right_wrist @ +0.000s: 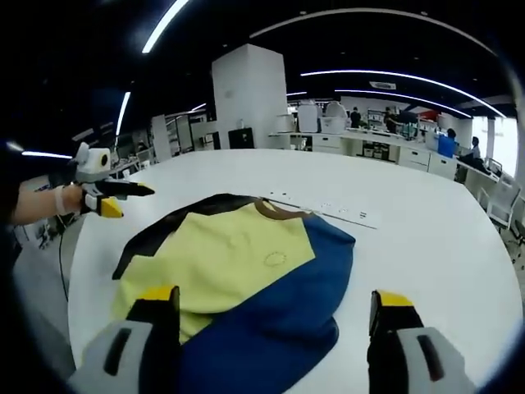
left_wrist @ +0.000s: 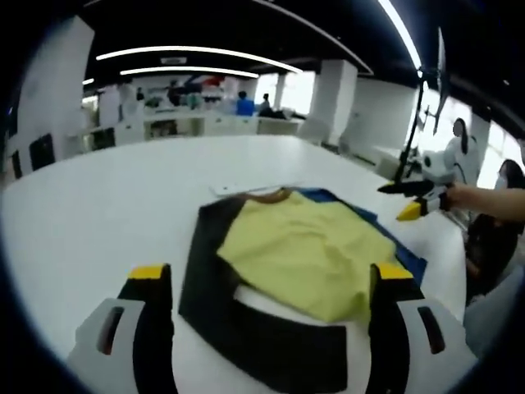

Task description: Fold the garment on the visible template until the final outline fits inside the template.

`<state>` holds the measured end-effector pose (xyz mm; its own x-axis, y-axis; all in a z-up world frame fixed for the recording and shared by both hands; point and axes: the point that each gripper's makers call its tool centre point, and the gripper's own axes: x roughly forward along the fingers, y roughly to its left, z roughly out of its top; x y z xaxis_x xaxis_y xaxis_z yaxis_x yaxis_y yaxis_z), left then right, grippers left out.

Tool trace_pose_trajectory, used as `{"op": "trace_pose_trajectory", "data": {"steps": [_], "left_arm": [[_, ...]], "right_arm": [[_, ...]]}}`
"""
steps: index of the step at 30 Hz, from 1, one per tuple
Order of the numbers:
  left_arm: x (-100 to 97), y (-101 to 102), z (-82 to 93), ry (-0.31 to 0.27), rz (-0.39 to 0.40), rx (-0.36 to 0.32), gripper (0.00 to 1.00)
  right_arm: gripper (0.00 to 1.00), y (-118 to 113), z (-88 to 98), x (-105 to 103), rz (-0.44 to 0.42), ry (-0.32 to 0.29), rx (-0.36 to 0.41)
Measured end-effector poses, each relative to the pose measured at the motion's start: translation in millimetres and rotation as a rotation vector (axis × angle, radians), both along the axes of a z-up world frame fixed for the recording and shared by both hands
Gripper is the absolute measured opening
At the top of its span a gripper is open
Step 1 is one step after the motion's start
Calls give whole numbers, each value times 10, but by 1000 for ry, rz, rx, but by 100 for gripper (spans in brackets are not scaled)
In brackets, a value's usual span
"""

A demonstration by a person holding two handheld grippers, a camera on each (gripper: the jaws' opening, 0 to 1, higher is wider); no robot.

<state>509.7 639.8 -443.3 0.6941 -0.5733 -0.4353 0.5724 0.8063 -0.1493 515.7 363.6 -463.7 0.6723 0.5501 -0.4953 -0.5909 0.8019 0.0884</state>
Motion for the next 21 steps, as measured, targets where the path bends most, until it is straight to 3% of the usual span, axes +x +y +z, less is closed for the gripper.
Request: {"op": "trace_pose_trajectory", "data": {"steps": [13,18,21], "left_arm": [[-345,62,55,-4,27,-43,94],[-468,101,102,-6,38,-51,94],[-543,128,134,-17,49,-65,94]], "right_arm": [[93,-55,23,-389,0,-13,-12],[91,-54,14,-570,34,-43,-87],[91,-40,13,-693,44,-38,-88]]}}
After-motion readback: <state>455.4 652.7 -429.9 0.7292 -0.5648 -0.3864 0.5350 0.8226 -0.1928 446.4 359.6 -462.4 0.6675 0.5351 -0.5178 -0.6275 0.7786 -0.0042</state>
